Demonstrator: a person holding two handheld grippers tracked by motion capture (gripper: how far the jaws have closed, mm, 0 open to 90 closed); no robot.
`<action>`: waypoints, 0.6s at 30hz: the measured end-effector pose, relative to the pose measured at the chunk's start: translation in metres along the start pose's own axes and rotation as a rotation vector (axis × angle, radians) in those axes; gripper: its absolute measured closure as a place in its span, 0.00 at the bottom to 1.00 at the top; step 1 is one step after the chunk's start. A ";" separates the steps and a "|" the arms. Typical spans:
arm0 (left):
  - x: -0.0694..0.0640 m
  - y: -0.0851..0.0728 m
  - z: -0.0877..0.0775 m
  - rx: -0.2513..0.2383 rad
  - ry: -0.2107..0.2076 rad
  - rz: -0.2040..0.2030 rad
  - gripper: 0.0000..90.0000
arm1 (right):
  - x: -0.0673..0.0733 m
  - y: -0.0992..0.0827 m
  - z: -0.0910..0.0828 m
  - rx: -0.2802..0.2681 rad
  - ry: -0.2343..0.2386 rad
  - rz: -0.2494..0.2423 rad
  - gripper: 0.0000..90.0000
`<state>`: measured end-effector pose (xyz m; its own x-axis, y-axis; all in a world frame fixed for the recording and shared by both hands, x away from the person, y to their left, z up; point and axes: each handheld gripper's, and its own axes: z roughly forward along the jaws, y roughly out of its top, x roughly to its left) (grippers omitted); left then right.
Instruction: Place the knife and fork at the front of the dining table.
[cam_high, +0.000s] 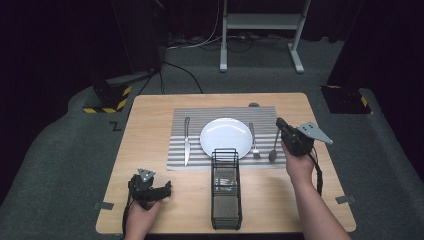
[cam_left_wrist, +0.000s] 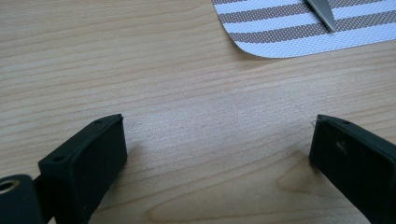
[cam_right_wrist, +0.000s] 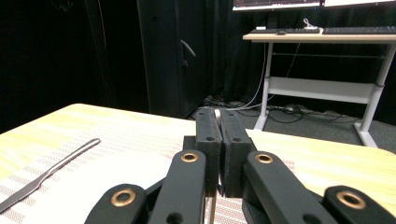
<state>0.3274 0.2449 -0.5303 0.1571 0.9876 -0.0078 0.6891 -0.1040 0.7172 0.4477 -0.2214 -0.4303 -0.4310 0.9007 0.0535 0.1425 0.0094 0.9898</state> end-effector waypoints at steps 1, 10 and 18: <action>0.000 0.000 0.000 0.000 0.000 0.000 0.05 | 0.000 -0.001 0.003 0.007 -0.002 -0.002 0.98; 0.000 0.000 0.000 -0.001 0.001 0.001 0.05 | -0.001 -0.007 0.029 0.026 -0.018 0.007 0.98; 0.000 -0.001 -0.001 -0.003 0.002 0.005 0.05 | -0.015 -0.013 0.067 0.082 -0.019 0.031 0.97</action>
<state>0.3265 0.2447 -0.5304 0.1596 0.9872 -0.0027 0.6860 -0.1089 0.7194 0.5119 -0.2063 -0.4529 -0.4088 0.9090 0.0809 0.2285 0.0162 0.9734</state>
